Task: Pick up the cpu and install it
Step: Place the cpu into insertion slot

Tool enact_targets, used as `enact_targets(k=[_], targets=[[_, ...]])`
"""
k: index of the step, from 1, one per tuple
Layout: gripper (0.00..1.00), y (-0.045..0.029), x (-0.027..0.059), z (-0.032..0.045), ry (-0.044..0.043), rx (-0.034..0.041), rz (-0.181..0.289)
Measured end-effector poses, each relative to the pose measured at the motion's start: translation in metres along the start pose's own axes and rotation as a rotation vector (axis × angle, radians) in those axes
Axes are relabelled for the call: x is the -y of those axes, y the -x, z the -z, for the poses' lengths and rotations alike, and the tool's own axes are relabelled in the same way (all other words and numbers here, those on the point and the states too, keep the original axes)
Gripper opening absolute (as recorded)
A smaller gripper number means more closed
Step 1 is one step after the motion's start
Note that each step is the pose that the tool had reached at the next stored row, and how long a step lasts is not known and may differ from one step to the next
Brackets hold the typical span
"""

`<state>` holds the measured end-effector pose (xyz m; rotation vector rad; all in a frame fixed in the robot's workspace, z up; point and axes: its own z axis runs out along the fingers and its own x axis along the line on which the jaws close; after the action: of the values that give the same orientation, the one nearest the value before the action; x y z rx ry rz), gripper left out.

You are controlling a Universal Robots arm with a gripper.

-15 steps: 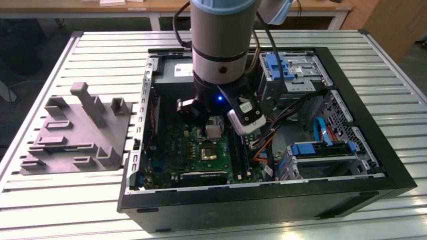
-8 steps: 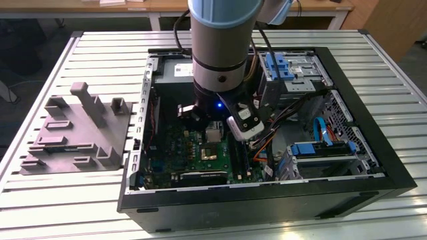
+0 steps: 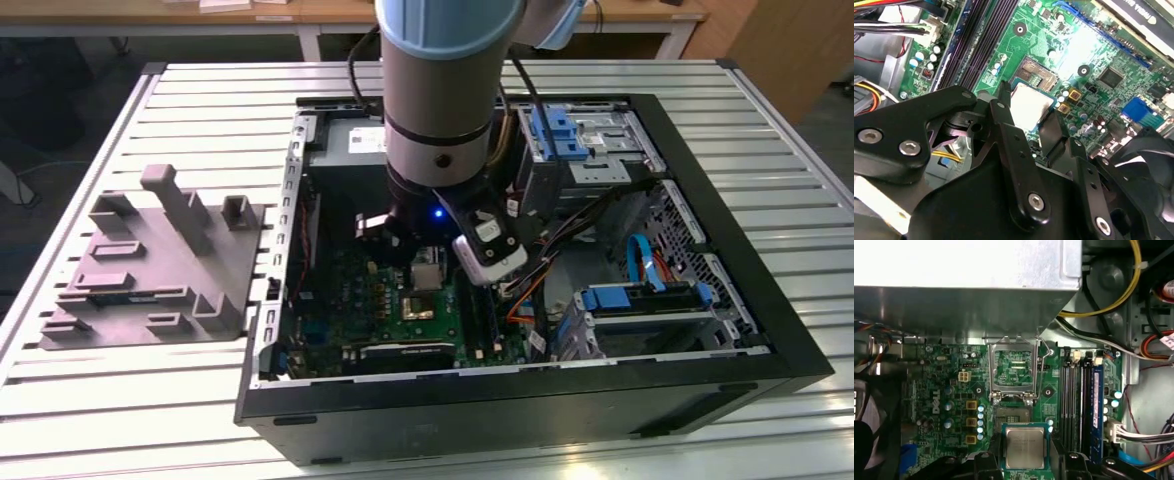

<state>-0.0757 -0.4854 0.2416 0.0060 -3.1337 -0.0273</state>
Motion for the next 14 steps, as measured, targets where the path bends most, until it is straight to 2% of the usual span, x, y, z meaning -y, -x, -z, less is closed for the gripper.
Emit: enact_targets(k=[4, 10, 14], targets=[[0.47, -0.0051, 0.0001, -0.0073, -0.0003, 0.0000, -0.002], [0.47, -0.0051, 0.0006, -0.0176, -0.0002, 0.0000, -0.002], [0.47, -0.0051, 0.0019, -0.0211, -0.0003, -0.0001, -0.002]])
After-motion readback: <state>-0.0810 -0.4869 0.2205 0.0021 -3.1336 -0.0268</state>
